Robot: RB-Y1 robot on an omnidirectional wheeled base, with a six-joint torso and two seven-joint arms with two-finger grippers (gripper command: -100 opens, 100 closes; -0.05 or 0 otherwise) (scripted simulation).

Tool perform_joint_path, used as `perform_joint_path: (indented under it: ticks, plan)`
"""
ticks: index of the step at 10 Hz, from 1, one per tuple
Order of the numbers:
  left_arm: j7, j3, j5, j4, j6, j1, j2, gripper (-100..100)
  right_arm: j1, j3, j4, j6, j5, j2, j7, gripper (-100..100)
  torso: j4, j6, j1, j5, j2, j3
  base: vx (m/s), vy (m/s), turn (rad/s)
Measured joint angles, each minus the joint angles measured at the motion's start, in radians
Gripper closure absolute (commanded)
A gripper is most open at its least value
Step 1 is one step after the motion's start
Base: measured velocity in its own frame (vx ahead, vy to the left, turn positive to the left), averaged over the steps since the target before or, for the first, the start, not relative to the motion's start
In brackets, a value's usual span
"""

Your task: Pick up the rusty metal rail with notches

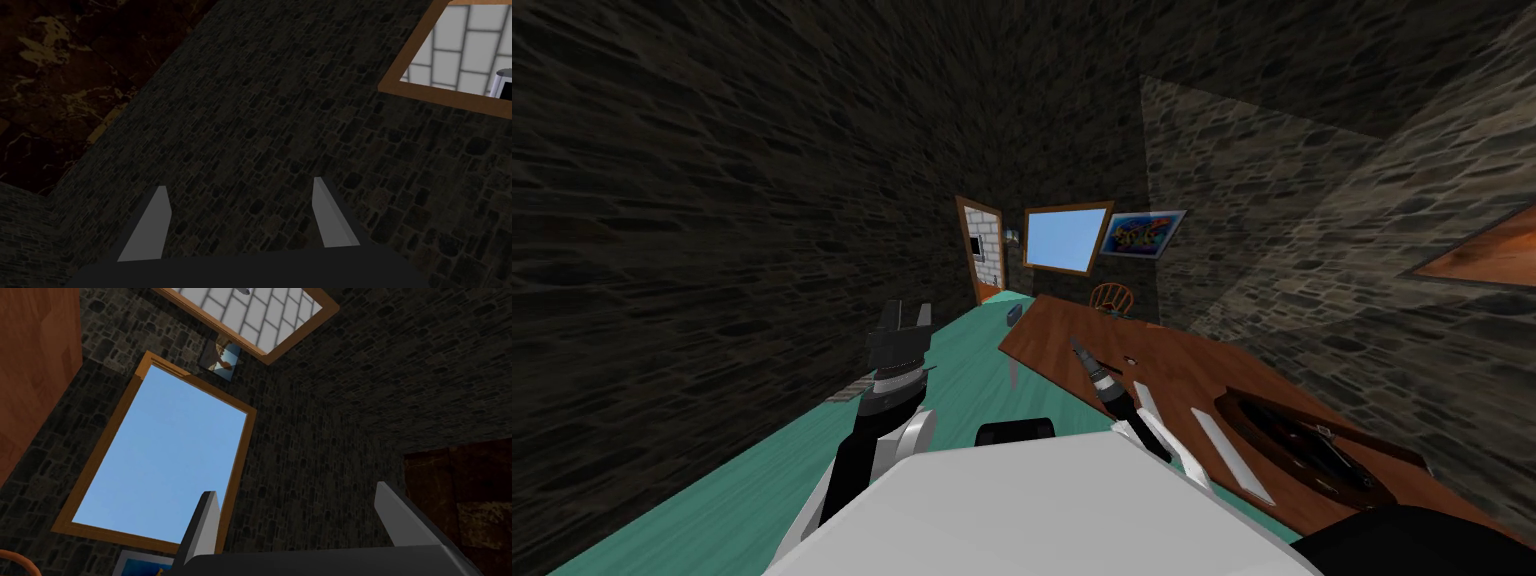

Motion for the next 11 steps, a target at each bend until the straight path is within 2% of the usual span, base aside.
perform_joint_path:
  ticks: [3,5,6,7,9,11]
  plan:
    - [0.0,0.0,0.0,0.0,0.0,0.0,0.0,0,-0.009,0.031,0.075,-0.004,0.025,-0.051,0.002,-100,0.0,0.001,0.0,0.0,0.0,0.0,0.015,0.033,0.208]
    - [0.0,0.0,0.0,0.0,0.0,0.0,0.0,0,-0.001,0.05,0.119,-0.013,0.041,-0.093,0.002,-100,0.0,0.001,0.0,0.0,0.0,0.0,0.016,0.031,0.177]
    - [0.0,0.0,0.0,0.0,0.0,0.0,0.0,0,-0.013,0.06,0.176,-0.03,0.049,-0.125,-0.002,-100,0.0,0.0,0.0,0.0,0.0,0.0,0.025,0.046,0.435]
    - [0.0,0.0,0.0,0.0,0.0,0.0,0.0,0,-0.006,0.078,0.199,-0.027,0.066,-0.161,-0.004,-100,0.0,0.0,0.0,0.0,0.0,0.0,0.025,0.022,0.126]
    - [0.0,0.0,0.0,0.0,0.0,0.0,0.0,0,0.005,0.106,0.241,-0.022,0.092,-0.195,0.007,-100,0.0,0.0,0.0,0.0,0.0,0.0,0.019,0.02,0.173]
    - [0.0,0.0,0.0,0.0,0.0,0.0,0.0,0,0.0,0.125,0.315,-0.039,0.11,-0.236,0.007,-100,0.0,0.0,-0.001,0.0,0.0,0.0,0.023,0.019,0.326]
